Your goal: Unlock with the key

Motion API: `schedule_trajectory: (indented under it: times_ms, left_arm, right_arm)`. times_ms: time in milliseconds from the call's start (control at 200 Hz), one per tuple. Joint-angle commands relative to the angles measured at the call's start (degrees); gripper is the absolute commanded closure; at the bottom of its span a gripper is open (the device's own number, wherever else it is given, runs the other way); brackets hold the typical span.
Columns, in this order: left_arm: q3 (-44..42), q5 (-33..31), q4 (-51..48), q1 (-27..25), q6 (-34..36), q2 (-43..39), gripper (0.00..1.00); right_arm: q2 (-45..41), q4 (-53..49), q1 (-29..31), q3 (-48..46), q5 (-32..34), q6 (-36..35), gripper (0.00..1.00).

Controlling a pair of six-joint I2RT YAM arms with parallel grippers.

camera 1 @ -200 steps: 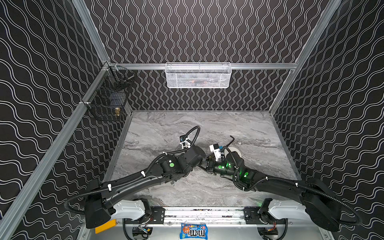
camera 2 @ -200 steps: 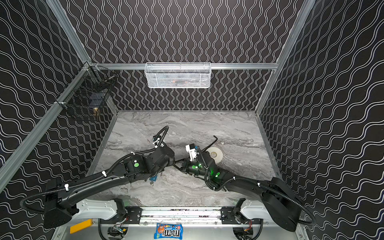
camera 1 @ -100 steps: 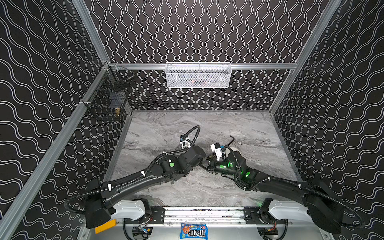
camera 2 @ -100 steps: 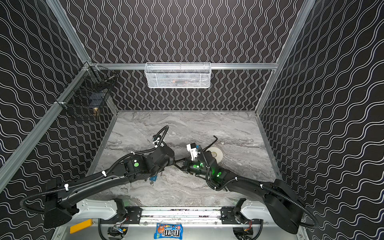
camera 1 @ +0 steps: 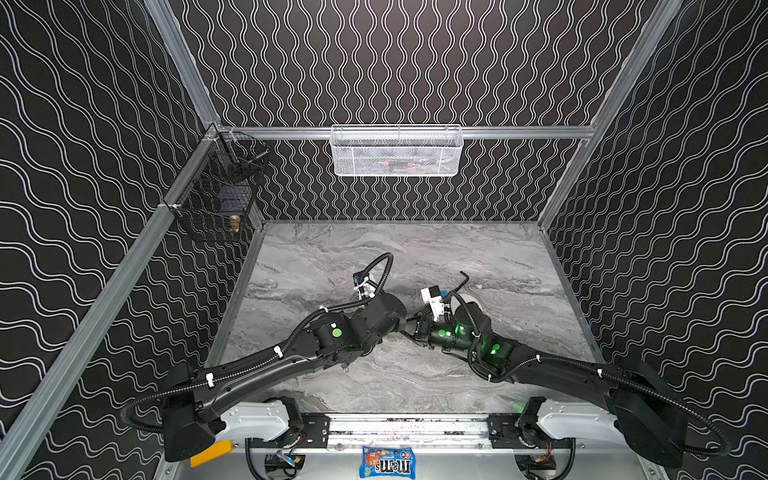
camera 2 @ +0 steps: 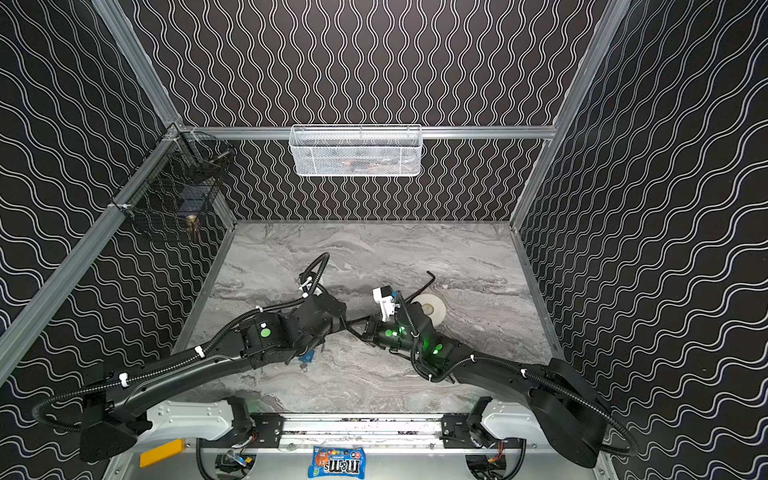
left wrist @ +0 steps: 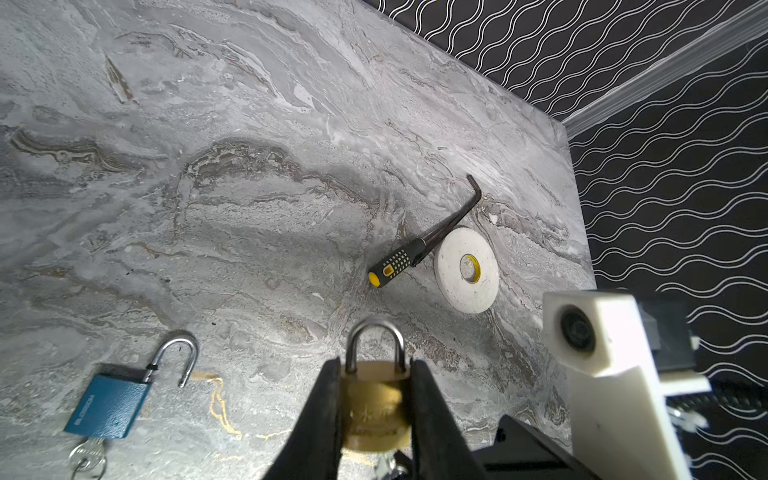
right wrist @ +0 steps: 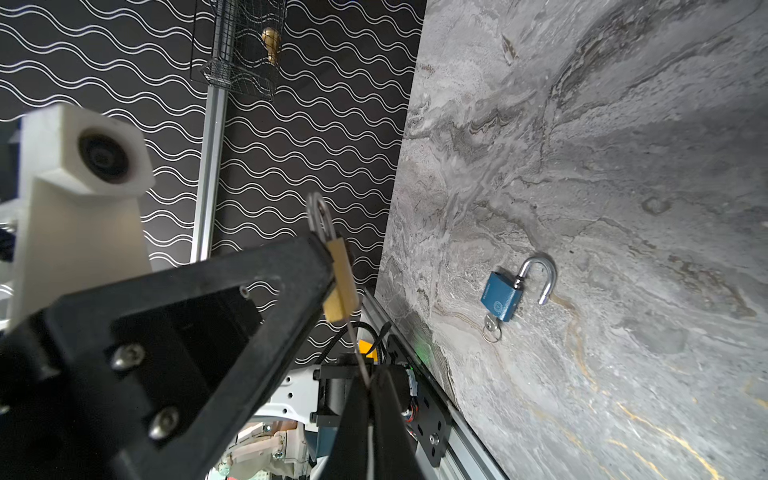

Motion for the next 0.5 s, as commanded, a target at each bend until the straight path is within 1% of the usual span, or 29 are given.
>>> schedule_trajectory:
  times_ms: [0, 195, 340, 495]
  left_arm:
    - [-0.14, 0.87, 0.91, -0.09, -1.96, -0.44, 1.0]
    - [-1.28, 2.9, 2.62, -0.09, -2.49, -0.83, 1.0]
    - [-2.25, 5.67, 2.54, -0.18, -3.19, -1.16, 1.0]
    - [-4.17, 4.77, 0.89, -0.18, -5.25, -2.25, 1.0]
  right_arm:
    - [0.08, 1.42, 0.2, 0.66, 3.39, 0.39, 1.0]
    - [0.07, 3.45, 0.47, 1.0, 3.16, -0.75, 1.0]
    - [-2.01, 0.11, 0.46, 2.01, 6.15, -3.19, 1.0]
    - [-3.21, -2.5, 0.55, 3.7, 7.21, -5.74, 1.0]
